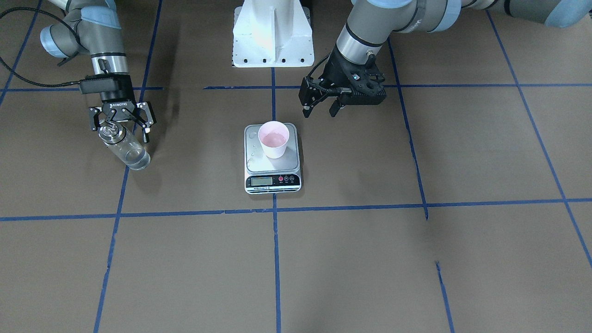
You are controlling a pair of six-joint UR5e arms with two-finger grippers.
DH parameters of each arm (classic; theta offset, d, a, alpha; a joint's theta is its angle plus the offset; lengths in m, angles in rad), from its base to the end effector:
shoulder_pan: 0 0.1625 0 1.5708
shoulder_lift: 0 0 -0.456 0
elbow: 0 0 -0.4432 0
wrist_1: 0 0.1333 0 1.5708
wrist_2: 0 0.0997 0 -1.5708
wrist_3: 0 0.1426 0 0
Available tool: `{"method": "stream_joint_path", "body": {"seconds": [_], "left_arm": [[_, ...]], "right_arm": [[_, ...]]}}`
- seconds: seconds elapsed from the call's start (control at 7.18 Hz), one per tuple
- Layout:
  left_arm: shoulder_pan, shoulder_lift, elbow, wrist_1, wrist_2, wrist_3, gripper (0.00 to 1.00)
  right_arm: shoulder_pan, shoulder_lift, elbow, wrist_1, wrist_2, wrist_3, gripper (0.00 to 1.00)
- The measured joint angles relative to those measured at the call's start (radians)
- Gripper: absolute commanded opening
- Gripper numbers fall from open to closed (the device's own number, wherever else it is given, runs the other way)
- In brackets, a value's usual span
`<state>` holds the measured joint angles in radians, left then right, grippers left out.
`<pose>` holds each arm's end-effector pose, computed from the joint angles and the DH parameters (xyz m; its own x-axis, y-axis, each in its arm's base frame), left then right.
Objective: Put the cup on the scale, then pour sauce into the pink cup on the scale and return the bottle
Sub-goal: 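Close the right gripper around the glass bottle and lift it, then carry the bottle with the right gripper toward the cup while the left arm withdraws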
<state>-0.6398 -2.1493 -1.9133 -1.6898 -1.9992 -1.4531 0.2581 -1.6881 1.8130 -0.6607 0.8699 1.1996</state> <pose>0.5011 -0.4653 0.1711 0.4333 -0.1893 -0.8811 0.2062 0.9726 -0.1076 -0.4559 -0.3533 0.5301 0.7252 -0.0953 0.6819 -0.5024 0.6040 0.6187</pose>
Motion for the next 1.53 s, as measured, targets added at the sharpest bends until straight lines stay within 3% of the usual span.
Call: {"method": "stream_joint_path", "body": {"seconds": [0.97, 1.11, 1.53], "left_arm": [[-0.015, 0.036, -0.002, 0.007, 0.018, 0.069, 0.73], [-0.017, 0.036, -0.003, 0.007, 0.018, 0.069, 0.73], [-0.024, 0.037, -0.004, 0.008, 0.019, 0.071, 0.73]], "right_arm": [[0.013, 0.050, -0.064, 0.007, -0.056, 0.007, 0.99], [0.014, 0.071, -0.083, 0.008, -0.058, 0.008, 0.93], [0.020, 0.095, -0.110, 0.011, -0.061, 0.008, 0.50]]}}
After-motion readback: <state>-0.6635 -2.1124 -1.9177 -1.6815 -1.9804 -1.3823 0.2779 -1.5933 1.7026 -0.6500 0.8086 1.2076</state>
